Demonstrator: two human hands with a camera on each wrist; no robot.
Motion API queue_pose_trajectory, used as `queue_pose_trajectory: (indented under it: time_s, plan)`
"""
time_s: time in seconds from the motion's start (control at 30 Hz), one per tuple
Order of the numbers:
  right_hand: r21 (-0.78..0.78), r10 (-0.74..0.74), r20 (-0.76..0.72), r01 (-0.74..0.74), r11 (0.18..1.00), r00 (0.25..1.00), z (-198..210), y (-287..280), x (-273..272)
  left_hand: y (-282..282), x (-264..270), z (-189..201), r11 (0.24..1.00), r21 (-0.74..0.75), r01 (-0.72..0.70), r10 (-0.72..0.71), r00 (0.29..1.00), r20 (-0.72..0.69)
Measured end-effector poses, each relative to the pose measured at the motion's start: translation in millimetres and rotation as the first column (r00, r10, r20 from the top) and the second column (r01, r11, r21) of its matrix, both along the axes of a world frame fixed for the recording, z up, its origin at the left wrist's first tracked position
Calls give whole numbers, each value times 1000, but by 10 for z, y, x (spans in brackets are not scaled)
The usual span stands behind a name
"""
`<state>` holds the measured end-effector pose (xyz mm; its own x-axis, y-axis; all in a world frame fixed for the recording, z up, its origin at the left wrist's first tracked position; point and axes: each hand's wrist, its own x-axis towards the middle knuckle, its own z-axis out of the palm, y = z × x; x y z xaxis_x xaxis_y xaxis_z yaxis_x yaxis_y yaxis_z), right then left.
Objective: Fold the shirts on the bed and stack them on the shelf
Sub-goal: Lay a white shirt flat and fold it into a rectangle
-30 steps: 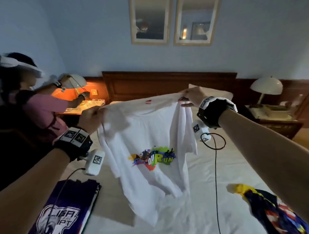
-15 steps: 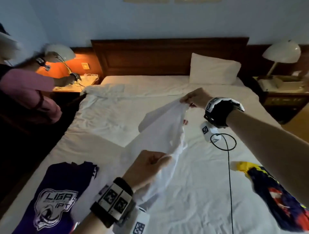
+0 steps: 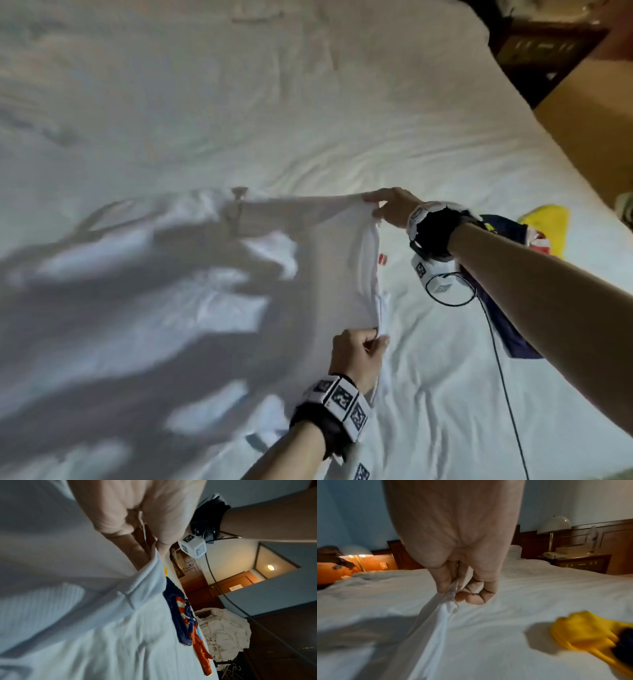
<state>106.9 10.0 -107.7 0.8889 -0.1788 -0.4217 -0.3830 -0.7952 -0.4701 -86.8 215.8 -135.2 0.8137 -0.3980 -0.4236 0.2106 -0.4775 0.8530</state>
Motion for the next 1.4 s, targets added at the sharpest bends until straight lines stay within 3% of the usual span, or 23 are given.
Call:
queue_pose_trajectory:
  time_s: [0.13,0.33,0.4,0.5,0.57,0.67,0.73,0.83,0.93,1.03,1.17,1.27,1.33,1.37,1.4]
  plan:
    - [94,-78,-82,85,992,994,-454,-352,-85,-436,8,-384,999,46,24,-22,999,-47]
    - [157,-128,-124,147,977,984,-580,-626,-107,-893,-15,-674,993,116,-9,26,989,-148]
    - [125,-140,-108,153,980,984,-620,-741,-118,-1067,-88,-704,997,66,-28,45,963,-267]
    - [38,-173,-77,177,984,982,-670,-912,-127,-1235,-122,-646,993,-115,-37,-28,856,-516]
    - [-130,-94,-89,82,988,992,-708,-950,-112,-1198,43,-563,987,-158,24,-105,842,-530]
    - [-247,42,39,-31,969,998,-799,-831,-7,-907,719,-501,995,-92,26,-56,939,-339]
    - [-217,132,101,-107,970,986,-875,-659,135,-654,1352,-544,997,83,2,7,994,-111]
    - [-210,238,111,-211,954,965,-955,-333,371,-301,2213,-548,926,363,-101,14,972,233]
    - [-209,276,102,-251,945,956,-996,-78,602,-88,2746,-538,762,647,-28,-166,957,237]
    - [-206,242,118,-215,955,963,-1011,2,808,62,3080,-607,648,757,81,-249,962,110]
    - [17,82,151,-86,996,985,-953,-119,984,28,3547,-515,644,753,137,-359,923,140]
    - [68,-26,249,9,998,968,-858,-271,1102,-149,3973,-347,719,674,168,-338,932,129]
    - [47,-96,302,86,995,949,-818,-385,1201,-322,4222,-265,885,464,-43,-104,953,285]
    - [34,-154,322,152,988,934,-819,-439,1259,-419,4286,-218,950,280,-138,25,928,372]
    - [29,-232,331,236,971,915,-836,-479,1311,-492,4301,-194,983,116,-141,78,898,433]
